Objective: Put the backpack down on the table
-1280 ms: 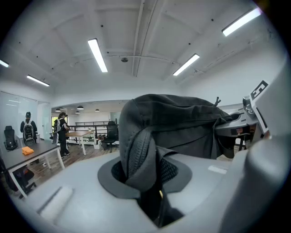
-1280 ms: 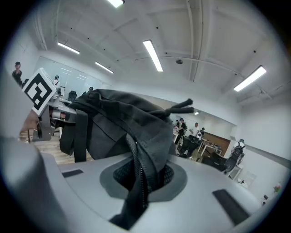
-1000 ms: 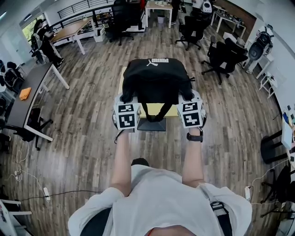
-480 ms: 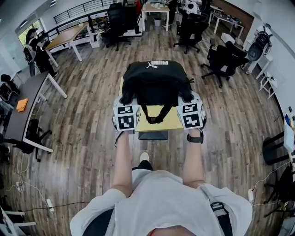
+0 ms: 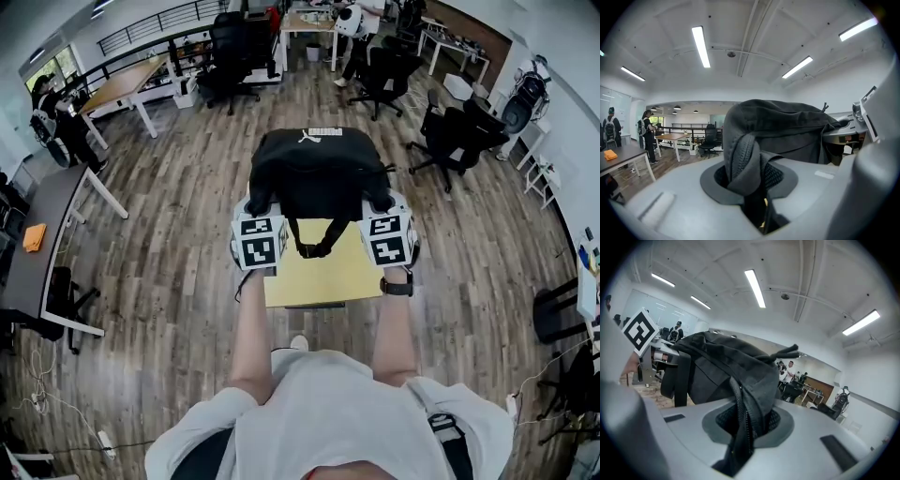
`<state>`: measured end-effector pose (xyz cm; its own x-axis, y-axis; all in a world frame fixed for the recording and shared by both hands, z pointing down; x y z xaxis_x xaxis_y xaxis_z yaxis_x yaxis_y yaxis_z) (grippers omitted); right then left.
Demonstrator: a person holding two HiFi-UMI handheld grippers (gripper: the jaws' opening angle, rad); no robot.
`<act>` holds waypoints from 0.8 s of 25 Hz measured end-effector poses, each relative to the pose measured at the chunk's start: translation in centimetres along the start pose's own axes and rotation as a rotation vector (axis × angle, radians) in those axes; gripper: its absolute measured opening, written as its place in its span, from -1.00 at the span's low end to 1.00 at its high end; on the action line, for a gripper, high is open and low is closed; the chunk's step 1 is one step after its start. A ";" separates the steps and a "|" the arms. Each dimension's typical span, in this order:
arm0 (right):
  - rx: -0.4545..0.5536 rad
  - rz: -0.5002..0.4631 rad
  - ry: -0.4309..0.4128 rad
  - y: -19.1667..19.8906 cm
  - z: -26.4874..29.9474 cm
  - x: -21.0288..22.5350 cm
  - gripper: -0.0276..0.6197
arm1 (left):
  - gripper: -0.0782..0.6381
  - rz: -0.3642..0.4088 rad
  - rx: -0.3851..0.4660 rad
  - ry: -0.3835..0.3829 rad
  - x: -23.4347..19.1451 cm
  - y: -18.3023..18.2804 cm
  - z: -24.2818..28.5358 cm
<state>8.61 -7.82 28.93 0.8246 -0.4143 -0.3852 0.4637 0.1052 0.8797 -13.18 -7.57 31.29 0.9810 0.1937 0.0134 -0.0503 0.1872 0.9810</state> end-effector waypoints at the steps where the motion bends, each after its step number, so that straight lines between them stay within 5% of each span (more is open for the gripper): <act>1: -0.003 0.004 0.004 -0.2 1.1 -0.1 -0.78 | -0.54 -0.002 0.000 0.004 -0.7 0.0 0.9; 9: -0.016 0.012 0.035 -0.9 7.3 -2.0 -0.78 | -0.54 -0.005 -0.001 0.022 -5.4 1.2 5.8; 20: -0.084 0.016 0.020 1.1 13.7 -0.6 -0.78 | -0.54 0.007 -0.057 0.045 -6.5 2.8 12.2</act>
<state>4.22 -19.83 33.91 0.8379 -0.3941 -0.3776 0.4754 0.1869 0.8597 -17.40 -20.10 36.30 0.9711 0.2383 0.0100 -0.0690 0.2404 0.9682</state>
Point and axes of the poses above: the fingertips, and each gripper's own axes: z forward along the fingers, x to its right, y out of its underside, the point moved 2 cm from there along -z, backward along the fingers, and after that the axes turned 2 degrees about x, right-handed, at the moved point
